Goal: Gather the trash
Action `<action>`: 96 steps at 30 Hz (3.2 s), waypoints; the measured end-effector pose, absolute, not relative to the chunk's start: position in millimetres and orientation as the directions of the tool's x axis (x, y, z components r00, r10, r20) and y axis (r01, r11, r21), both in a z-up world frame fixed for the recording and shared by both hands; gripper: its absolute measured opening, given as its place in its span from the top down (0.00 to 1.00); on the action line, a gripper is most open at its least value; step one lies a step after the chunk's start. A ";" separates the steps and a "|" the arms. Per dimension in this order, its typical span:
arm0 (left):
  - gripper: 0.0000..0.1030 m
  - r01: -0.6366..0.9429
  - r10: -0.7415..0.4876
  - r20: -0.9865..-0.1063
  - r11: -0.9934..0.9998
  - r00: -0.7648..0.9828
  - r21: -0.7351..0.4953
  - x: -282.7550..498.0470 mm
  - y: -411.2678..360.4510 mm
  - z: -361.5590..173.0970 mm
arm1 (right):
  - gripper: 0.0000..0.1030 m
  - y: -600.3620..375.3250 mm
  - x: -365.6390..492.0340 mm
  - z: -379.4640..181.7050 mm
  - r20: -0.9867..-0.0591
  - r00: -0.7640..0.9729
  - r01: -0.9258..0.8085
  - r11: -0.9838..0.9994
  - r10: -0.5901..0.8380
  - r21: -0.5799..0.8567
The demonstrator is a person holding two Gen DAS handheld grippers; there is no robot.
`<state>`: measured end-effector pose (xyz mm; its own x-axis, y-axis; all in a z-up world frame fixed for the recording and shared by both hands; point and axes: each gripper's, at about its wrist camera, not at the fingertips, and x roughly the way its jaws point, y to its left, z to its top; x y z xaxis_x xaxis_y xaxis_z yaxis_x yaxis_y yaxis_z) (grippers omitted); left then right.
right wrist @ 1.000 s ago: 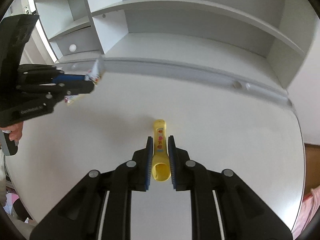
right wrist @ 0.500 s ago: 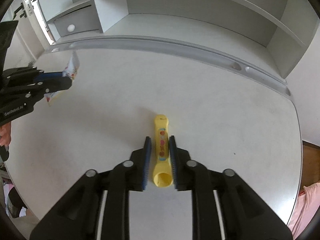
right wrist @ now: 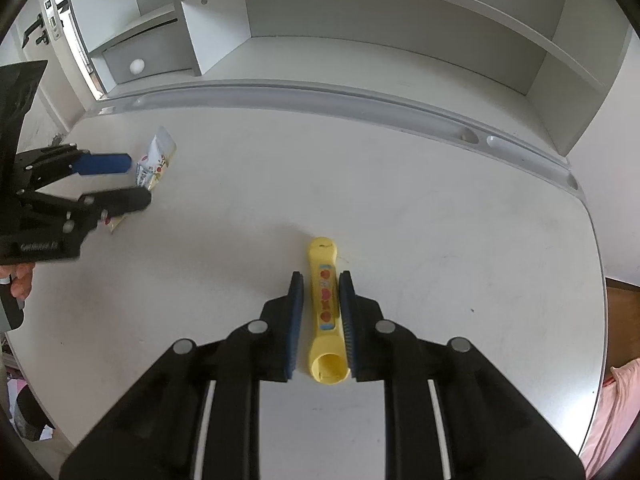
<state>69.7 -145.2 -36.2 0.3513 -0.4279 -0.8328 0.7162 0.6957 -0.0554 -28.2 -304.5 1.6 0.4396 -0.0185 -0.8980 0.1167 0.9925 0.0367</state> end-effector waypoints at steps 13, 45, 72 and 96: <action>0.87 0.749 -0.426 -0.823 0.662 0.375 -0.002 53.9 -151.5 -28.1 | 0.87 -308.6 -40.9 7.7 -0.885 0.465 0.148 0.987 -0.017 0.060; 0.87 0.993 -0.584 -0.805 -0.102 -0.103 -0.053 -267.4 -377.8 5.8 | 0.87 -469.2 -372.6 63.5 -0.809 0.528 0.653 0.732 -0.258 0.192; 0.86 0.960 -0.191 -0.942 0.000 -0.275 -0.280 -355.0 -466.7 -273.7 | 0.87 -521.0 -467.3 -223.0 -0.920 0.323 0.844 0.373 0.222 0.386; 0.08 0.974 -0.818 -0.559 0.213 0.133 -0.080 -299.7 -342.2 38.7 | 0.07 -489.0 -427.7 85.8 -0.624 0.267 0.953 0.299 -0.735 0.056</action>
<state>-299.7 -342.2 38.7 0.1328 -0.8184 -0.5590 0.9739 0.2126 -0.0800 -427.7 -489.0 85.8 0.2669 -0.7345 -0.6239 0.9527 0.2987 0.0559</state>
